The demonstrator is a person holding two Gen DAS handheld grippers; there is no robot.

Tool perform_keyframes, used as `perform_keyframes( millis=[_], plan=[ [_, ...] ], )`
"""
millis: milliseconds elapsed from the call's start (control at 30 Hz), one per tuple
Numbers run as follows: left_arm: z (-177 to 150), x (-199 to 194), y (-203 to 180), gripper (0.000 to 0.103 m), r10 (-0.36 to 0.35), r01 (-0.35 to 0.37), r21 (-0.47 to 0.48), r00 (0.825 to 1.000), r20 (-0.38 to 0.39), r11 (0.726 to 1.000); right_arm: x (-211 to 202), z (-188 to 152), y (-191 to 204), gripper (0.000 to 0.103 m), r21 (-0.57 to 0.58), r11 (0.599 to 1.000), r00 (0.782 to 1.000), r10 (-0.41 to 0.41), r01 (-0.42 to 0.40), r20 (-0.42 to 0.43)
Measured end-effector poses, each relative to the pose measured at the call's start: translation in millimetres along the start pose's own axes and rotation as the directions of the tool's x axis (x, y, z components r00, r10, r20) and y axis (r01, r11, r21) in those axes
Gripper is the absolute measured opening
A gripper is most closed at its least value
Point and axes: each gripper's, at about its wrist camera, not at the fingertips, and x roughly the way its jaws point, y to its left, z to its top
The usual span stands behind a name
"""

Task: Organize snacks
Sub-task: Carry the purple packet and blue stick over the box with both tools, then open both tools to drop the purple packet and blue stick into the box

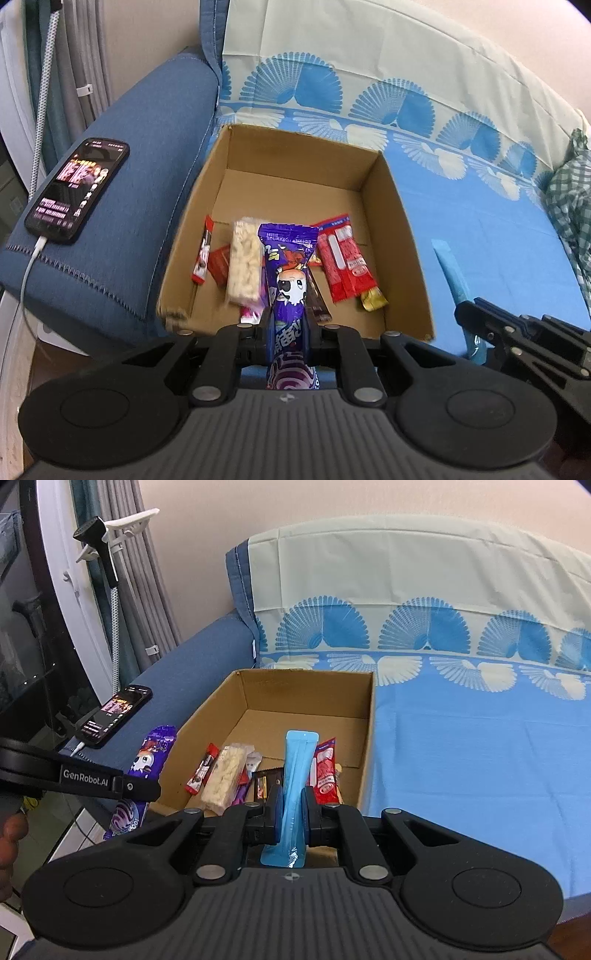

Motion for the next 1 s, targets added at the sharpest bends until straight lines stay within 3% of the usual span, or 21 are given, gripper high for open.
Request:
perform_keyframes(
  millis=[467, 1000],
  plan=[
    [64, 75, 3, 0.015, 0.037, -0.036, 0.025, 0.998, -0.053, 0.999, 88, 31, -21, 0.011, 0.037, 0.999, 0.999, 0.002, 0.0, -0.051],
    [80, 156, 12, 0.015, 0.097, -0.09, 0.051, 0.984, -0.148, 0.995, 163, 32, -37, 0.011, 0.074, 0.997, 0.991, 0.0, 0.01, -0.137]
  ],
)
